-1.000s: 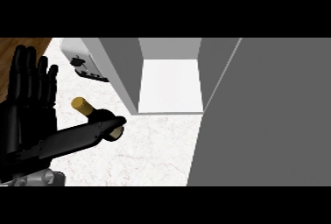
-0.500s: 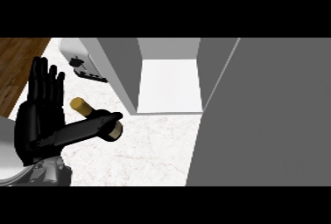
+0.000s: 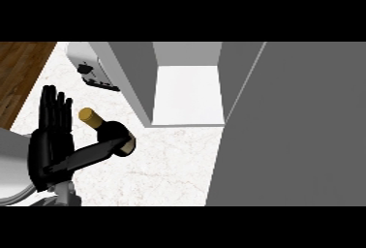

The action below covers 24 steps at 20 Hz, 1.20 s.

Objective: Pick up the wine, place it into the cabinet and close the cabinet

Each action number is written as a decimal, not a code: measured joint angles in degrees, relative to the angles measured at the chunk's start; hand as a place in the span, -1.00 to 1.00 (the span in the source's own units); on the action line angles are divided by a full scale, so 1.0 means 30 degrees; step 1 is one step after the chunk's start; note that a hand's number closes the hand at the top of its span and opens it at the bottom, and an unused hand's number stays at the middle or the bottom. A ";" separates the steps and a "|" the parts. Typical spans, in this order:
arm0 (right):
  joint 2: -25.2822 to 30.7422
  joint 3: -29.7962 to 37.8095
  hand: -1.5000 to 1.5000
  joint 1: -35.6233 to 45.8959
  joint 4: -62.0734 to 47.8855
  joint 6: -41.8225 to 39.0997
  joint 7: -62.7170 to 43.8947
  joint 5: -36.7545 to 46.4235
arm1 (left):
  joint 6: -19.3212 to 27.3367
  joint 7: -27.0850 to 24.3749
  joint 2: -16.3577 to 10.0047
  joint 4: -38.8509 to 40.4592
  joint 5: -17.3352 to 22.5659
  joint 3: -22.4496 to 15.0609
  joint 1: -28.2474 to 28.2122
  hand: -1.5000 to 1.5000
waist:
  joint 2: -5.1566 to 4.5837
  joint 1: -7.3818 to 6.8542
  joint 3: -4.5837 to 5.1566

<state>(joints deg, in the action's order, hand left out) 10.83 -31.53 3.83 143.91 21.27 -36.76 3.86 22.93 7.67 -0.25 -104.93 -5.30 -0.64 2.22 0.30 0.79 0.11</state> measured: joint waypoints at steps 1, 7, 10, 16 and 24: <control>0.0067 -0.0126 -1.00 0.0007 0.0002 0.0158 -0.0033 0.0040 | 0.0126 -0.0447 0.0015 0.0398 0.0032 -0.0040 -0.0098 -1.00 | 0.0002 0.0027 0.0001; 0.0638 0.0256 -1.00 0.0622 -0.0013 0.0573 -0.0425 0.0150 | -0.0232 -0.2706 0.0027 0.1737 0.0953 0.0237 -0.1425 -1.00 | -0.0011 -0.0030 -0.0004; 0.0831 0.0011 -1.00 0.0654 -0.0025 0.0823 -0.0280 0.0220 | -0.0664 -0.3623 -0.0016 0.2693 0.1484 0.0519 -0.1759 -1.00 | -0.0008 -0.0012 -0.0004; 0.1108 -0.0496 -1.00 0.0806 -0.0074 0.1292 -0.0231 0.0361 | -0.1368 -0.5353 -0.0167 0.4631 0.2530 0.1020 -0.2114 -1.00 | -0.0018 -0.0013 -0.0005; 0.1560 -0.0270 -1.00 0.1596 -0.0042 0.1799 -0.0904 0.0430 | -0.1986 -0.8067 -0.0206 0.8665 0.3385 0.2334 -0.0922 -1.00 | -0.0030 0.0040 -0.0003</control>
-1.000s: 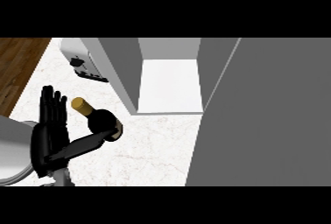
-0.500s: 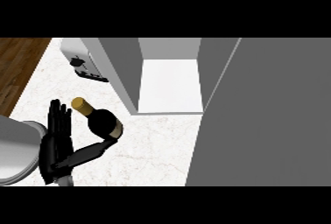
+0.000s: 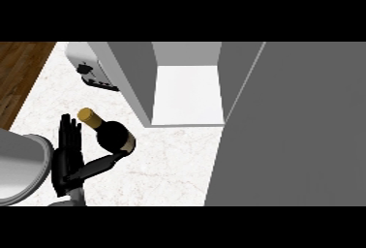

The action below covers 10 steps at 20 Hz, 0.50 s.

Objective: Pick up the wine, place it into the cabinet and close the cabinet

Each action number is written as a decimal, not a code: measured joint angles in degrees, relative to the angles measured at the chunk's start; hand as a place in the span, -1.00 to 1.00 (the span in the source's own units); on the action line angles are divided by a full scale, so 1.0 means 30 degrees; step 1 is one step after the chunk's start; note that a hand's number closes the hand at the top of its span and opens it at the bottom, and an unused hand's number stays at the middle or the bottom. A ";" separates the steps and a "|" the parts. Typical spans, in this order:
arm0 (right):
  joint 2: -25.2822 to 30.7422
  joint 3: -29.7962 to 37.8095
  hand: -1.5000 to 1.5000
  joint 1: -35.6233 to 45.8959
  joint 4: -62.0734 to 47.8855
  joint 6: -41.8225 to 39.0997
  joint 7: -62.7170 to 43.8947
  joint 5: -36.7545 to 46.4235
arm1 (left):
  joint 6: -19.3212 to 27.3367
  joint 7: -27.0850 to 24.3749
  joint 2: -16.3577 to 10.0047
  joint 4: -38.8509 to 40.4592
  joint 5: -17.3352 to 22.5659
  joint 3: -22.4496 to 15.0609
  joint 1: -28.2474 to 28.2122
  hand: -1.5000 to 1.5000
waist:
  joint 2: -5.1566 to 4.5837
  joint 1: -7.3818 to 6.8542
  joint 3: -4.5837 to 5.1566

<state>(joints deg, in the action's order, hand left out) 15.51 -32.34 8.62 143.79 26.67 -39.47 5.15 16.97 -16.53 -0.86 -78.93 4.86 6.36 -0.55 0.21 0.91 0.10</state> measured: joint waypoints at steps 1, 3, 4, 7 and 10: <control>0.0036 -0.0204 -1.00 0.0037 0.0017 0.0097 -0.0095 0.0024 | -0.0164 -0.0365 -0.0056 0.0483 0.0150 0.0208 0.0077 -1.00 | 0.0007 0.0015 0.0003; 0.0171 -0.0463 -1.00 -0.0267 0.0011 0.0223 0.0191 0.0059 | -0.0504 -0.1013 -0.0176 0.1380 0.0436 0.0580 0.0278 -1.00 | 0.0005 0.0015 -0.0001; 0.0207 -0.0737 -1.00 -0.0488 0.0008 0.0330 0.0421 0.0085 | -0.0650 -0.1311 -0.0241 0.1943 0.0531 0.0743 0.0499 -1.00 | 0.0006 0.0035 -0.0002; 0.0227 -0.1182 -1.00 -0.0458 -0.0039 0.0639 0.0661 0.0173 | -0.1330 -0.1996 -0.0335 0.2954 0.0931 0.1008 0.0643 -1.00 | 0.0011 0.0011 -0.0001; 0.0389 -0.1095 -1.00 -0.0016 -0.0056 0.0841 0.0330 0.0236 | -0.2023 -0.2373 -0.0150 0.3707 0.1467 0.1049 0.0708 -1.00 | 0.0016 -0.0004 0.0003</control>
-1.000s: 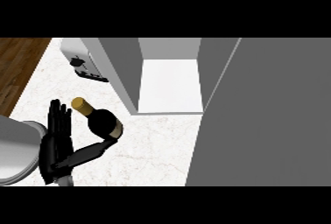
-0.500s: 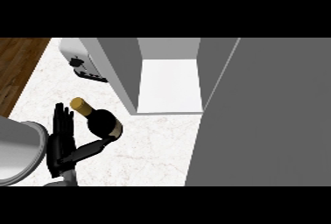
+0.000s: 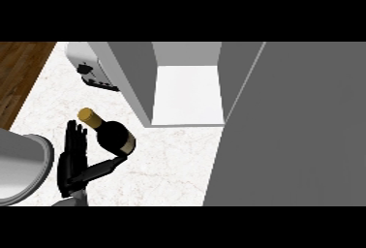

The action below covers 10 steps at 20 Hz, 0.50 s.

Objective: Pick up the wine, place it into the cabinet and close the cabinet

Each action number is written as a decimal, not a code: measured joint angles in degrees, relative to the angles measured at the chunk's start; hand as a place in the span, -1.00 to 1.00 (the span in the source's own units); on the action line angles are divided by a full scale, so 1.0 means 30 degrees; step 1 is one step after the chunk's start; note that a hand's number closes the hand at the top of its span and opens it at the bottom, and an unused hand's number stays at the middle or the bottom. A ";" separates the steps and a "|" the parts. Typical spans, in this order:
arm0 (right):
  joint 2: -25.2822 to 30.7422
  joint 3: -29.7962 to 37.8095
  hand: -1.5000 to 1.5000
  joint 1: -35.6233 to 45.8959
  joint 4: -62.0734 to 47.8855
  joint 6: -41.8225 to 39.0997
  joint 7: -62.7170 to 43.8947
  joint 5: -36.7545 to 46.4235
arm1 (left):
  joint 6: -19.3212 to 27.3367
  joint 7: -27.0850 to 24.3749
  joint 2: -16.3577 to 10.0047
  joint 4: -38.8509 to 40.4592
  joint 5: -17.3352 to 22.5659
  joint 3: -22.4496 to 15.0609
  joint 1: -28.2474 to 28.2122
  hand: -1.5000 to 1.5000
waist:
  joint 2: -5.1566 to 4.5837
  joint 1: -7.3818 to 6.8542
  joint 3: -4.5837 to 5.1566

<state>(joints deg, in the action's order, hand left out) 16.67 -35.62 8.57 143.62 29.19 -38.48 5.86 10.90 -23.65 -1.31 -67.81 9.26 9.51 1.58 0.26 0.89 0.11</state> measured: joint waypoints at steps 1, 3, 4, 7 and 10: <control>0.0040 0.0218 -1.00 0.0098 -0.0024 0.0029 0.0038 -0.0020 | -0.0314 -0.0227 0.0016 0.0580 0.0198 0.0099 0.0228 -1.00 | -0.0012 0.0006 0.0001; 0.0283 0.0233 -1.00 -0.0099 -0.0007 0.0032 0.0308 -0.0016 | -0.0972 -0.0255 -0.0193 0.1103 0.0645 0.0320 0.0528 -1.00 | -0.0014 0.0011 -0.0005; 0.0257 -0.0162 -1.00 -0.0168 0.0004 0.0185 0.0318 0.0035 | -0.1174 -0.0474 -0.0237 0.1575 0.0738 0.0414 0.0770 -1.00 | -0.0007 0.0040 -0.0005; 0.0601 -0.0286 -1.00 -0.0293 0.0044 0.0189 0.0459 0.0056 | -0.1465 -0.1067 -0.0159 0.3143 0.0866 0.0600 0.1686 -1.00 | -0.0019 0.0112 -0.0003; 0.0707 -0.0242 -1.00 -0.0209 0.0040 0.0352 0.0369 0.0077 | -0.1939 -0.1963 -0.0114 0.4518 0.0961 0.0735 0.2200 -1.00 | -0.0026 0.0081 -0.0002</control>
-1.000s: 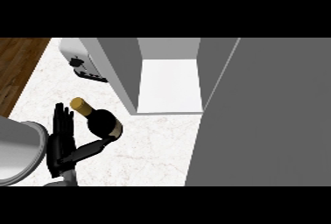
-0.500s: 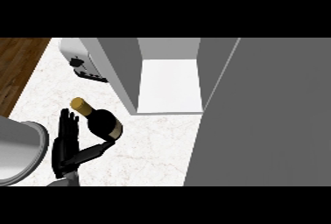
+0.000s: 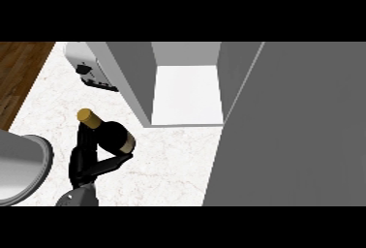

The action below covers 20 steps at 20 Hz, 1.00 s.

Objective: Pick up the wine, place it into the cabinet and close the cabinet

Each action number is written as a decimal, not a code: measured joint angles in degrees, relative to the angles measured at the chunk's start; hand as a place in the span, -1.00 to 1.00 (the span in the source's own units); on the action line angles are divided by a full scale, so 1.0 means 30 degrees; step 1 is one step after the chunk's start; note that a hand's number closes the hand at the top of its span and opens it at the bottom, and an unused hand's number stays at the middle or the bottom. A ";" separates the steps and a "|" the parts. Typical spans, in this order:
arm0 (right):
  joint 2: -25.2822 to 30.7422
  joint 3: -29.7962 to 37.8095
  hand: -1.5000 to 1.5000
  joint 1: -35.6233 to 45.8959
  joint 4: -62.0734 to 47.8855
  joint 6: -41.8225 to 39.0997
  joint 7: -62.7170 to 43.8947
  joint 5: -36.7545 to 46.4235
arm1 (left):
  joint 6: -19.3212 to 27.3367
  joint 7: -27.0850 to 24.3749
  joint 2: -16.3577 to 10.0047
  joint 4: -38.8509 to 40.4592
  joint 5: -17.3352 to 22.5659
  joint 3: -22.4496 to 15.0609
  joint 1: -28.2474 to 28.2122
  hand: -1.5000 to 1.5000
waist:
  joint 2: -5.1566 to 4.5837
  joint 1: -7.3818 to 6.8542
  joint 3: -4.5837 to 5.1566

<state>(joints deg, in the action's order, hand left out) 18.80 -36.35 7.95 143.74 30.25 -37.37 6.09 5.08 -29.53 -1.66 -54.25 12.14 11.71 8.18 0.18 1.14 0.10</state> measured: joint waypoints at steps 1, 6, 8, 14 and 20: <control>0.0058 0.0173 -1.00 0.0287 0.0002 0.0005 -0.0275 0.0004 | -0.0182 -0.0244 -0.0043 0.0367 0.0017 0.0035 0.0086 -1.00 | -0.0001 -0.0017 0.0001; 0.0280 -0.0235 -1.00 -0.0037 -0.0002 0.0297 0.0084 0.0066 | -0.0332 -0.1853 0.0079 0.2293 0.0049 0.0388 0.1005 -1.00 | 0.0002 0.0004 0.0001; 0.0443 -0.0317 -1.00 -0.0178 0.0009 0.0370 0.0191 0.0080 | -0.0529 -0.2086 -0.0079 0.2570 0.0301 0.0647 0.1314 1.00 | 0.0007 -0.0012 -0.0004; 0.0933 -0.0104 -1.00 -0.0526 0.0052 0.0368 0.0672 0.0036 | -0.1008 -0.3548 -0.0038 0.4120 0.0903 0.0966 0.2094 1.00 | 0.0002 -0.0016 -0.0010; 0.1146 -0.0465 -1.00 -0.0754 0.0065 0.0704 0.0986 0.0056 | -0.0081 -0.4576 -0.0076 0.4155 0.0392 0.0810 0.2173 1.00 | 0.0034 -0.0052 -0.0019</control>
<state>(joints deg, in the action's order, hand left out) 22.23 -37.74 5.68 143.93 32.36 -34.41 6.26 4.84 -43.26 -1.89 -41.79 13.32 14.14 14.70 0.28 0.98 0.04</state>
